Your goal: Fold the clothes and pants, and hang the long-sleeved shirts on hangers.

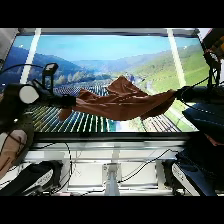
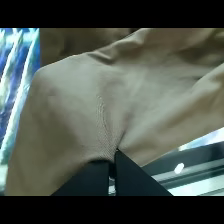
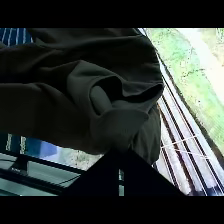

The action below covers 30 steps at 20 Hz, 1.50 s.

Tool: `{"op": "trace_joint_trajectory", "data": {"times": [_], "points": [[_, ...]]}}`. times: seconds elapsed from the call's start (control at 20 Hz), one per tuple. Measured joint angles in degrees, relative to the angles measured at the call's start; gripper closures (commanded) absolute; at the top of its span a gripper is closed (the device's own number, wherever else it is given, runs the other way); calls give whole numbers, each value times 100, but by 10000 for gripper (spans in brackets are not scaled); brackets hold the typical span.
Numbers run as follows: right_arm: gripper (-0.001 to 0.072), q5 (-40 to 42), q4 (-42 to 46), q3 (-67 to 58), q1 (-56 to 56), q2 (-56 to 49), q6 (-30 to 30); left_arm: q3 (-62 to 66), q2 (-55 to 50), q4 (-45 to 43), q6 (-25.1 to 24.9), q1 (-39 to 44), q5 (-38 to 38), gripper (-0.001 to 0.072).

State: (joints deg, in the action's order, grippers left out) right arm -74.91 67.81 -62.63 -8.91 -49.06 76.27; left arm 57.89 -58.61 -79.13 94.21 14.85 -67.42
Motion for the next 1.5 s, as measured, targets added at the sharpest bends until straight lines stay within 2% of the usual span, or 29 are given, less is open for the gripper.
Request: {"op": "trace_joint_trajectory", "data": {"times": [0.3, 0.55, 0.6, 0.65, 0.7, 0.75, 0.9, 1.0, 1.05, 1.3, 1.4, 1.5], "points": [[698, 192, -7, 7, 0, -52, -44, 7, -1213, -157, -730, 15, 328, 682], [698, 531, -9, 315, 0, -101, -50, 48, -1572, -164, -918, 15, 1707, 681], [698, 640, -9, 452, 0, -103, -48, 52, -1600, -166, -935, 15, 2076, 631], [698, 765, -13, 599, 0, -107, -48, 57, -1620, -170, -951, 15, 2417, 422], [698, 914, -13, 776, 0, -107, -46, 59, -1631, -177, -962, 15, 2710, 88], [698, 1060, -13, 955, 0, -107, -28, 61, -1644, -184, -962, 15, 2924, 5], [698, 1440, -39, 1408, 0, -107, 125, 59, -1657, -184, -962, 11, 3233, 9], [698, 1593, -48, 1591, 0, -107, 188, 61, -1659, -184, -957, -22, 3121, 27], [698, 1657, -63, 1650, 0, -107, 208, 59, -1659, -184, -898, -66, 2922, 97], [698, 1908, -70, 1764, 0, -107, 258, 55, -1661, -175, -680, -706, 1537, 107], [698, 1967, -68, 1779, 0, -107, 260, 42, -1659, 26, -914, -1091, 1104, 107], [698, 2031, -61, 1788, 0, -105, 260, -26, -1661, 472, -1473, -1451, 776, 107]]}}
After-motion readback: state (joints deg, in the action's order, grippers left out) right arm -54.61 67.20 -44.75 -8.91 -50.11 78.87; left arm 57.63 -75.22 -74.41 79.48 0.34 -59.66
